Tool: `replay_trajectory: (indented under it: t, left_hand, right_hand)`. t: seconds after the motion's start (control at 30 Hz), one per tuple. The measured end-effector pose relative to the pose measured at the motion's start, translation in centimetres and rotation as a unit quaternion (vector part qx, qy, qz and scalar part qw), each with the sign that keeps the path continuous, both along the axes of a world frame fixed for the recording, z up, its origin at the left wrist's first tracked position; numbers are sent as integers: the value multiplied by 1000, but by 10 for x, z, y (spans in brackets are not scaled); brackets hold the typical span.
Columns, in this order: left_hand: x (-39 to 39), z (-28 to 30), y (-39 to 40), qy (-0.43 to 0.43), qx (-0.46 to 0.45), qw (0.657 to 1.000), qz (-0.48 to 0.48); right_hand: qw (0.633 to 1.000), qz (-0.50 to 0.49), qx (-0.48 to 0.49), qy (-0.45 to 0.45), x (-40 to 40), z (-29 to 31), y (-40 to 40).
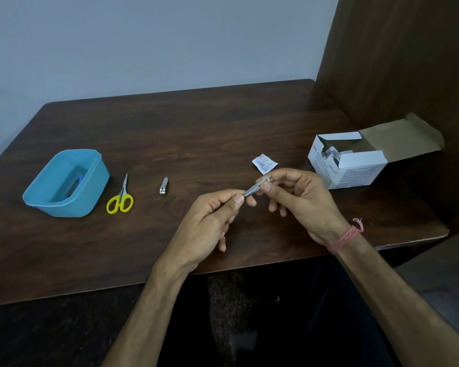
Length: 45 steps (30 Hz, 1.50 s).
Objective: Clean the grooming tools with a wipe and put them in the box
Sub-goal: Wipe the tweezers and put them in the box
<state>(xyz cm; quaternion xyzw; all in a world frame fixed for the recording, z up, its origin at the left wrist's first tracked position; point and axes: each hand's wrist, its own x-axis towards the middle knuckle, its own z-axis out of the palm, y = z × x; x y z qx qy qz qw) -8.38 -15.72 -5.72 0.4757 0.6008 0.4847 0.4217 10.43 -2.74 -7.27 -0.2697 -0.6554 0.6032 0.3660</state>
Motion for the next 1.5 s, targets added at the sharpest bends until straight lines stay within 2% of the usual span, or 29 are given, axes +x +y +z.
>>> replay_trajectory:
  t: [0.23,0.47,0.7,0.93,1.5]
  left_hand:
    - [-1,-2,-1,-1,9,1000,0]
    - [1,-10,-2,80,29,996,37]
    - [0,-9,-1,62,20,998,21]
    - [1,-10,-1,106,16,994,37]
    - [6,-7,2,70,27,992,99]
  right_hand:
    - [1000,-7,21,-17,0,-2,0]
    - [999,8,48,-21,-2,-2,-5]
    - [994,4,87,-63,-4,-5,-5]
    - [993,-3,99,-70,-3,-14,0]
    - [986,1,155,-60,-5,-15,-1]
